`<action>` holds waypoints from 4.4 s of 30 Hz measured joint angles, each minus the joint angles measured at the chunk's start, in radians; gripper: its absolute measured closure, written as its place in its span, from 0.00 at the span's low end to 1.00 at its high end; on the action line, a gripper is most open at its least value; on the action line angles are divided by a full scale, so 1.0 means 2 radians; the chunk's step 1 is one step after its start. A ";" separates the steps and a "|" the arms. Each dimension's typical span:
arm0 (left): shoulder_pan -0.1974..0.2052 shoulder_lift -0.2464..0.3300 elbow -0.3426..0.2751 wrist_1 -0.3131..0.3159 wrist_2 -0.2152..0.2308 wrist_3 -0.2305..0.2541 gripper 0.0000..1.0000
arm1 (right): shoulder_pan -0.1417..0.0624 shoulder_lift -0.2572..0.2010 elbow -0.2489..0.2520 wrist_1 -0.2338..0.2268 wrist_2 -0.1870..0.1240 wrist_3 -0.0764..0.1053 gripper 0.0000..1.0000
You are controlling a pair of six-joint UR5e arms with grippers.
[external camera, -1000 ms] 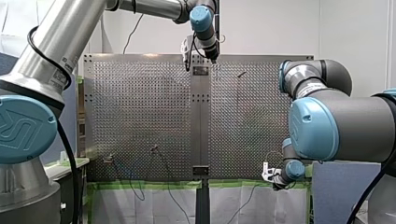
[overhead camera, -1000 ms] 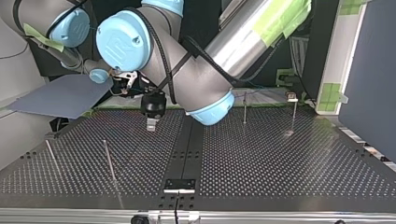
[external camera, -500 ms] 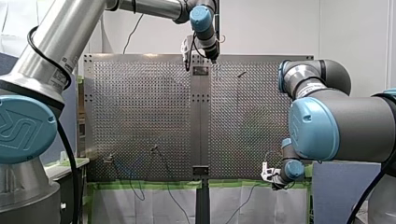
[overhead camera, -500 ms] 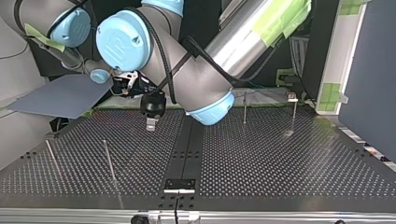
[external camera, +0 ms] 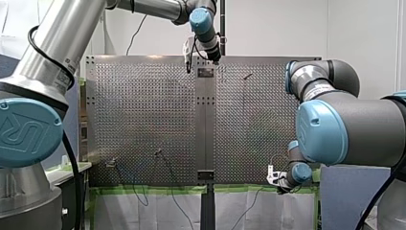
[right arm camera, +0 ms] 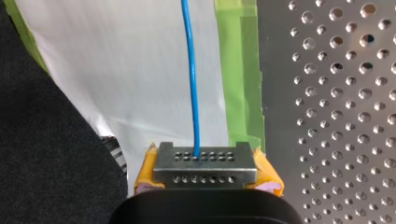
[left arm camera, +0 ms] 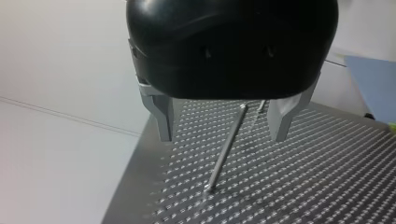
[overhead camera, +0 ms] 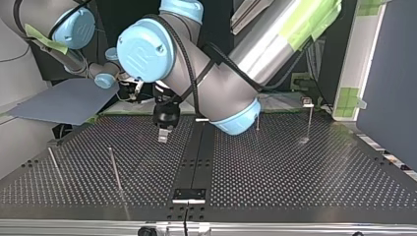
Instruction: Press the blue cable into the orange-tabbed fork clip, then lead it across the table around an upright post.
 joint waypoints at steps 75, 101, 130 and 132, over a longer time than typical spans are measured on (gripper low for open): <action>0.047 0.060 -0.124 0.049 0.097 0.000 0.00 | 0.055 -0.374 0.112 0.090 0.063 0.196 1.00; 0.049 0.060 -0.123 0.046 0.097 0.001 0.00 | 0.035 -0.518 0.147 0.074 0.057 0.213 1.00; 0.048 0.060 -0.124 0.061 0.135 -0.021 0.00 | 0.051 -0.538 0.127 0.069 -0.004 0.211 1.00; 0.049 0.060 -0.124 0.071 0.146 -0.031 0.00 | 0.053 -0.538 0.125 0.070 -0.009 0.211 1.00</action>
